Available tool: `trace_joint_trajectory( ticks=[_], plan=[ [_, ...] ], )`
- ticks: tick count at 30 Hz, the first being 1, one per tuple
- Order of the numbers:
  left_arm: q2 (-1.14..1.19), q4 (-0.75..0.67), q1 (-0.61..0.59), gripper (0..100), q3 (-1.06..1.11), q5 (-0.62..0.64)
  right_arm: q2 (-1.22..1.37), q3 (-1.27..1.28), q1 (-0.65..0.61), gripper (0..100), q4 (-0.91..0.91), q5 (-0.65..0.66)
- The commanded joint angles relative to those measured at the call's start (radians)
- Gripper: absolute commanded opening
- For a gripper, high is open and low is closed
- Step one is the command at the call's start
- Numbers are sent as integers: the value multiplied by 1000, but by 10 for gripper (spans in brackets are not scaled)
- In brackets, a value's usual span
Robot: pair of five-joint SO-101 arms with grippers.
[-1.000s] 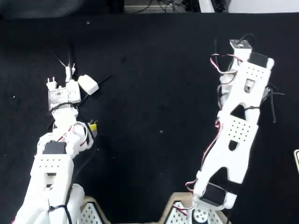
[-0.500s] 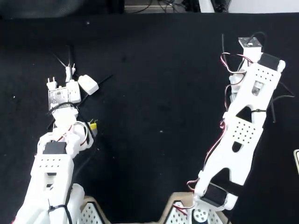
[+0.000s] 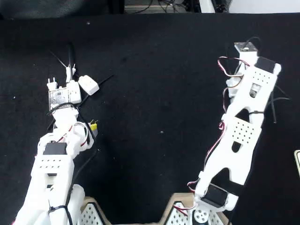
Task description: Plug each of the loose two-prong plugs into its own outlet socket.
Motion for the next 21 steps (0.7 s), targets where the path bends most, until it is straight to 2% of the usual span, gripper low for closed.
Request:
trace_joint_trajectory(
  ticks=[1, 8, 14, 18, 21],
  plan=[
    [-29, -8, -7, 223, -8, 11, -67, -105, -14, 285, -6, 3],
    [-29, -8, -7, 223, -7, 11, -137, -271, -91, 283, 55, -18],
    [-29, -8, -7, 223, -7, 11, -278, -220, -133, 283, 58, -97],
    [-29, -8, -7, 223, -7, 11, -453, -96, -169, 283, 60, -187],
    [-29, -8, -7, 223, -7, 11, -653, 153, -206, 283, 60, -239]
  ],
)
